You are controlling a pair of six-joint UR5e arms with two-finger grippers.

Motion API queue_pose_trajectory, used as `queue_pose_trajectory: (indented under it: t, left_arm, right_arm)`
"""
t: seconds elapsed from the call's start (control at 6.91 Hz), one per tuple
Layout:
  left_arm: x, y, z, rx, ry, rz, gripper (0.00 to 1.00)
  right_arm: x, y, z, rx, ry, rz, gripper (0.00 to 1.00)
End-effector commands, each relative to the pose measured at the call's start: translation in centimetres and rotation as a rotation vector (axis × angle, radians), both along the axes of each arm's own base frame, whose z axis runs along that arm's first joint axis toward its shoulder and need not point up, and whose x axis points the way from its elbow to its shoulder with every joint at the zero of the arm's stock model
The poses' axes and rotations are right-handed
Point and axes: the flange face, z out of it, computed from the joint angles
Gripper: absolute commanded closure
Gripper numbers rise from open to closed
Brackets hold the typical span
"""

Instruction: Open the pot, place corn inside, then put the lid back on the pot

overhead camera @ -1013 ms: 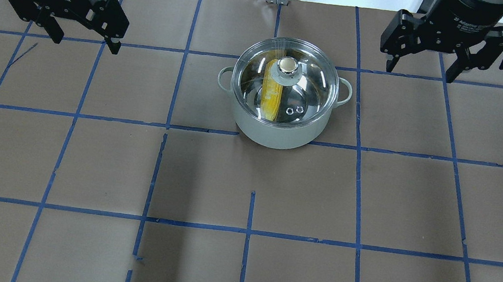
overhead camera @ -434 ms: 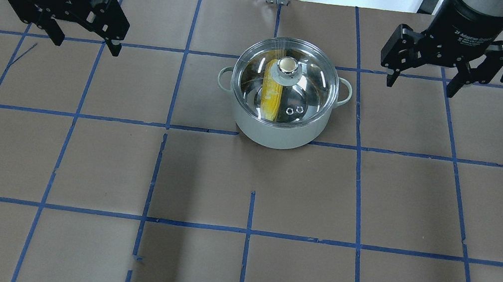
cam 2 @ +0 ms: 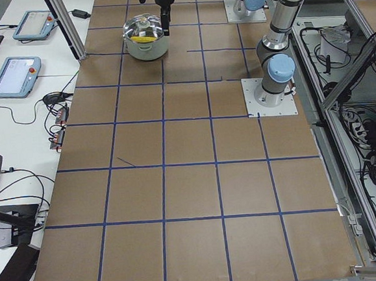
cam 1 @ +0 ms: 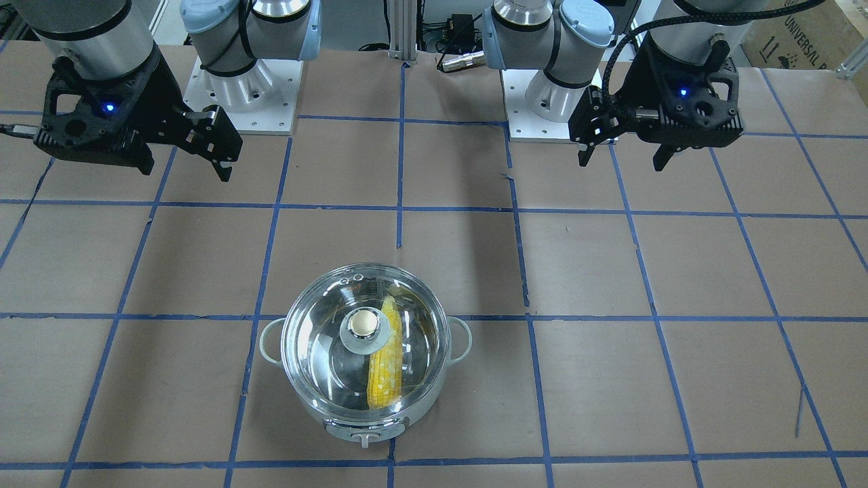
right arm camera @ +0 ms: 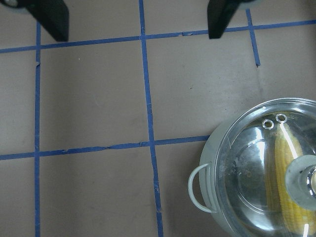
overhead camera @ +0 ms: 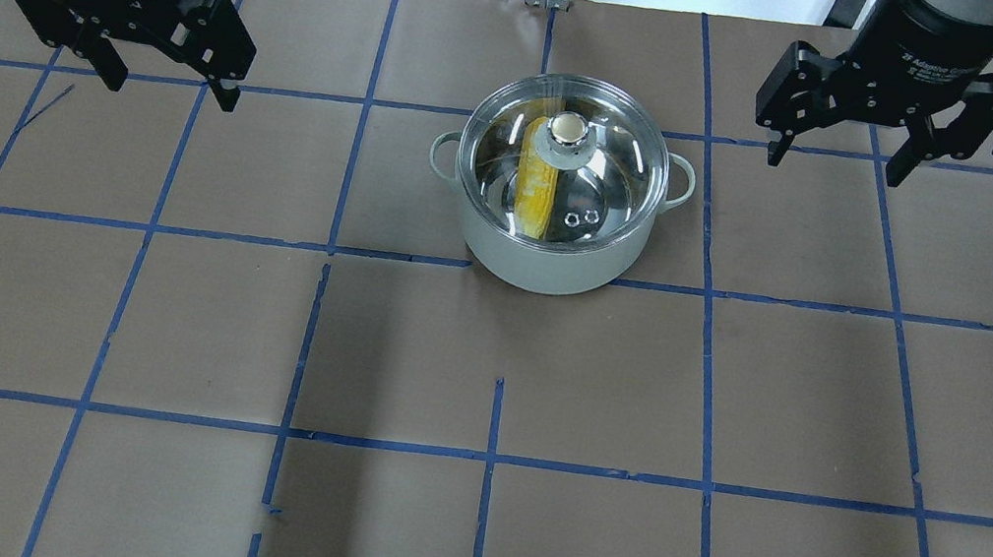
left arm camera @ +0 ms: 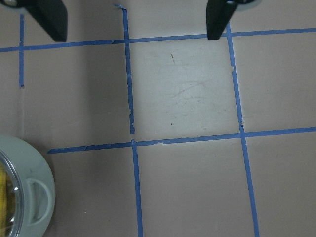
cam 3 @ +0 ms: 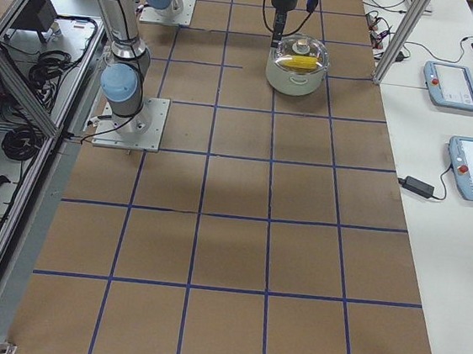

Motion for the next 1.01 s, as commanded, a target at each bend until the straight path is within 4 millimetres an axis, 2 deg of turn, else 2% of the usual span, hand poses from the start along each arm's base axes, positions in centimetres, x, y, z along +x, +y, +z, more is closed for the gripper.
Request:
queue_pose_trajectory:
  t: [0.0, 0.87]
  left_arm:
    - [0.01, 0.0, 0.0, 0.0, 0.0, 0.0, 0.0]
    - [-0.05, 0.13, 0.07, -0.001, -0.002, -0.001, 0.0]
  right_arm:
    - [-0.14, -0.03, 0.17, -0.007, 0.014, -0.002, 0.01]
    - [-0.37, -0.09, 0.12, -0.006, 0.037, 0.002, 0.01]
